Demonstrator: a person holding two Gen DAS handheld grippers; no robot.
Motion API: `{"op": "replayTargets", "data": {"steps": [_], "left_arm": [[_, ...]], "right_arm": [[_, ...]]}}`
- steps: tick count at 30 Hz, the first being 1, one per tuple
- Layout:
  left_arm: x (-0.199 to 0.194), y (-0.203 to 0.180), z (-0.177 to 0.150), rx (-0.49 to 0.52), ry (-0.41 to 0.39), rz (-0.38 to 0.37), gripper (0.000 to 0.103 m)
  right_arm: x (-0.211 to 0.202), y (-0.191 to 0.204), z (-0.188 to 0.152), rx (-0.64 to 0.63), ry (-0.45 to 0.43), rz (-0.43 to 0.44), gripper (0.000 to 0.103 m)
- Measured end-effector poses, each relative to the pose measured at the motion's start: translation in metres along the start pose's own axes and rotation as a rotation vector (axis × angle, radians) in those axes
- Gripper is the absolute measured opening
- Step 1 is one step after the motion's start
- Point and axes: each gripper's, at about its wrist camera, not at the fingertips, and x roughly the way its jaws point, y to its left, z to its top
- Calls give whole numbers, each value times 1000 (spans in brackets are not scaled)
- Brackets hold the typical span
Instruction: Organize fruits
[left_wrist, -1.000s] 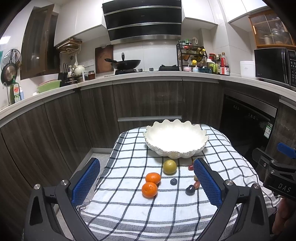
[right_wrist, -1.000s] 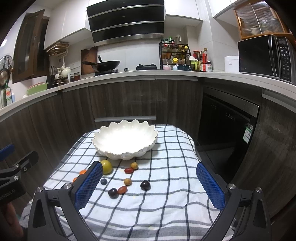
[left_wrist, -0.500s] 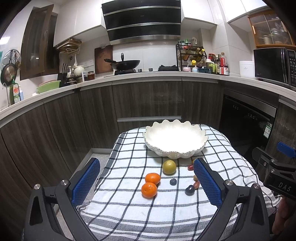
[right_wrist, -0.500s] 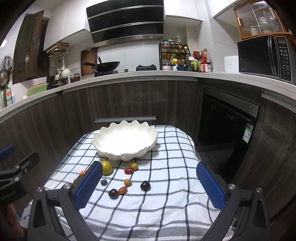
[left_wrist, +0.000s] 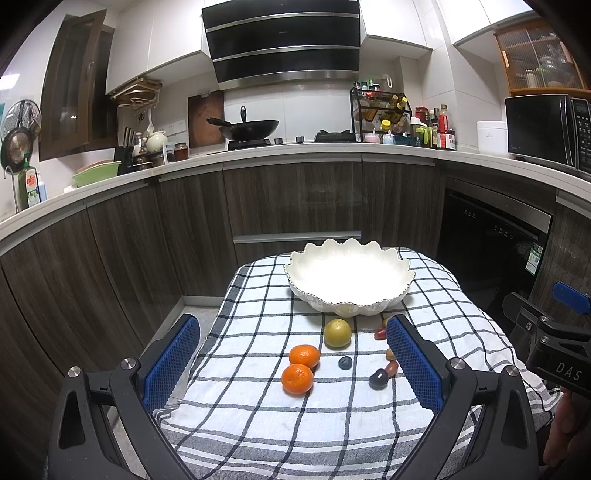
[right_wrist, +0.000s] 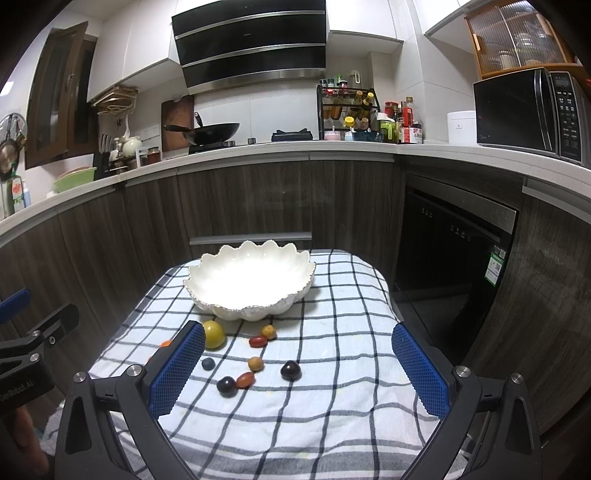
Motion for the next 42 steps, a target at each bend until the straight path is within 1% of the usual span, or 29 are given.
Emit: {"op": "replayTargets", "data": {"steps": [26, 36, 42], "left_arm": [[0, 1, -1, -1, 3, 0, 103], [4, -9, -1, 2, 6, -1, 103], [9, -3, 1, 5, 15, -3, 103]], "right_arm": [[-1, -1, 1, 4, 2, -1, 103], [5, -1, 2, -1, 5, -4, 103], [10, 4, 3, -22, 4, 0, 103]]}}
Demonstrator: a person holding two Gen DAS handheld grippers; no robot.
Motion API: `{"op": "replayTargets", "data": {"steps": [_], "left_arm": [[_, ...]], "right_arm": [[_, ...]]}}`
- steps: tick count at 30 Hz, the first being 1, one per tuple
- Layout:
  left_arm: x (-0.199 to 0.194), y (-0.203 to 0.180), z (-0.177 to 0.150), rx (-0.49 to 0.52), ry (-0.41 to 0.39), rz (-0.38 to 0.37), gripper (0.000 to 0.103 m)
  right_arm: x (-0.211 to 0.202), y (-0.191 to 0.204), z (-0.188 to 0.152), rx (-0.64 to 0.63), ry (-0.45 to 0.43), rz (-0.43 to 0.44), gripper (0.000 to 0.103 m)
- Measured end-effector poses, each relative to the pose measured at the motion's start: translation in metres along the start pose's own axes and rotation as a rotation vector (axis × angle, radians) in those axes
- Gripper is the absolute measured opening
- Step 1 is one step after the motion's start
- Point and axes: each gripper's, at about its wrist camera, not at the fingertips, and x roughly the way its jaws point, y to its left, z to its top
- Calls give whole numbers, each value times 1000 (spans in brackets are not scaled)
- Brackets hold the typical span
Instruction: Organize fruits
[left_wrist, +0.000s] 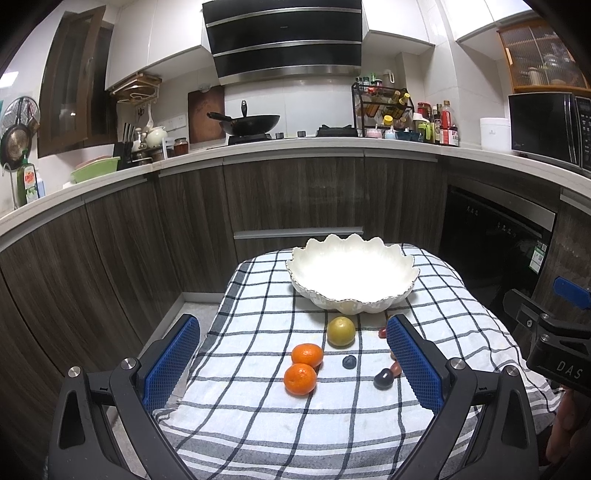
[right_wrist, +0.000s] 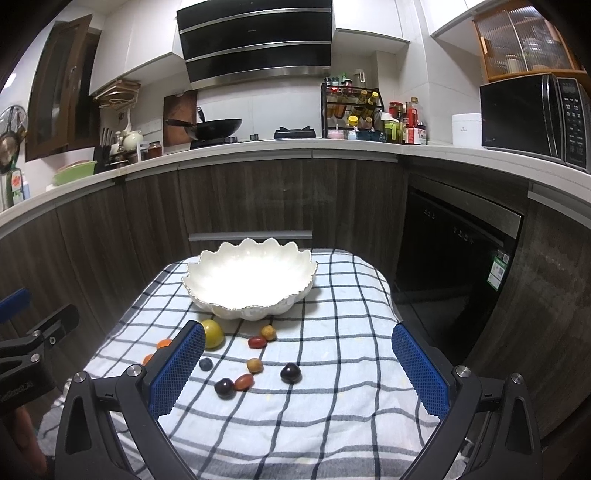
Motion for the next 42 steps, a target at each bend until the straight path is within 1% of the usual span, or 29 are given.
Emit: {"op": "replayTargets", "data": {"steps": [4, 12, 19, 26, 34, 38, 42], "left_arm": [[3, 0, 0, 13, -3, -2, 103], [17, 2, 7, 26, 18, -7, 103], [33, 4, 10, 21, 39, -10, 103], [60, 4, 11, 5, 86, -20, 103], [92, 1, 2, 18, 148, -31, 102], [107, -2, -7, 27, 179, -39, 100], [122, -3, -18, 32, 216, -44, 95]], "right_arm": [[4, 1, 1, -9, 1, 2, 103], [14, 6, 6, -25, 10, 4, 103], [31, 9, 12, -33, 37, 2, 103], [59, 10, 13, -34, 94, -8, 103], [92, 7, 10, -26, 164, -21, 102], [105, 7, 6, -31, 193, -20, 102], [118, 9, -1, -40, 223, -19, 102]]}}
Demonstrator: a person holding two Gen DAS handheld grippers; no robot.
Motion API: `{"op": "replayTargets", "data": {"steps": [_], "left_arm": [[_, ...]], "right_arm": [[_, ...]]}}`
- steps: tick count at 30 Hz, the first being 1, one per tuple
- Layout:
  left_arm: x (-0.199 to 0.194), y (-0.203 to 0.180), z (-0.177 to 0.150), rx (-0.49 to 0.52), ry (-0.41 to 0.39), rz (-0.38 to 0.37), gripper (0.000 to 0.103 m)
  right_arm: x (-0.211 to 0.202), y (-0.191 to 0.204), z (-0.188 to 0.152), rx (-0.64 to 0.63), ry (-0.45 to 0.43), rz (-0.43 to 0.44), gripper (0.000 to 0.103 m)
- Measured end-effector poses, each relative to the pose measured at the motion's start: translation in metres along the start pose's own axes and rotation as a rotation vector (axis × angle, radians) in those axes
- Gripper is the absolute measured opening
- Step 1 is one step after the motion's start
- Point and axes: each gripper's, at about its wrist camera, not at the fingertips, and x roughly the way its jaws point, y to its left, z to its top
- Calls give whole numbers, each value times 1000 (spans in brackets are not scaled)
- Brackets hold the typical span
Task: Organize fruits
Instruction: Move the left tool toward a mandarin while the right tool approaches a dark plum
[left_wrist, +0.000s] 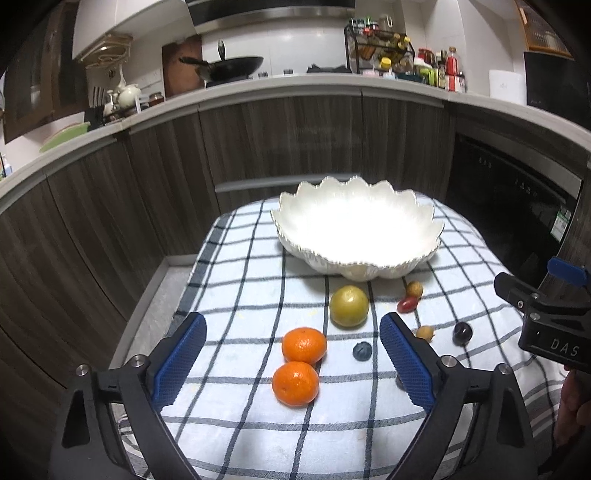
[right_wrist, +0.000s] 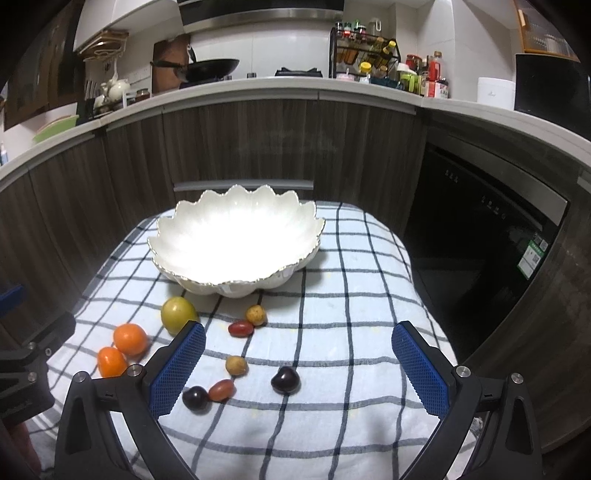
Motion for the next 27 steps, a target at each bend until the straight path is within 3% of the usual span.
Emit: {"op": "replayTargets", "data": {"steps": [14, 21, 27], "left_arm": [[41, 4, -24, 2, 101, -3, 83], [58, 6, -34, -8, 147, -12, 80], [66, 5, -39, -8, 174, -22, 72]], "right_arm": [[33, 12, -14, -45, 52, 13, 101], [56, 12, -23, -33, 127, 26, 81], [66, 10, -31, -31, 160, 19, 73]]}}
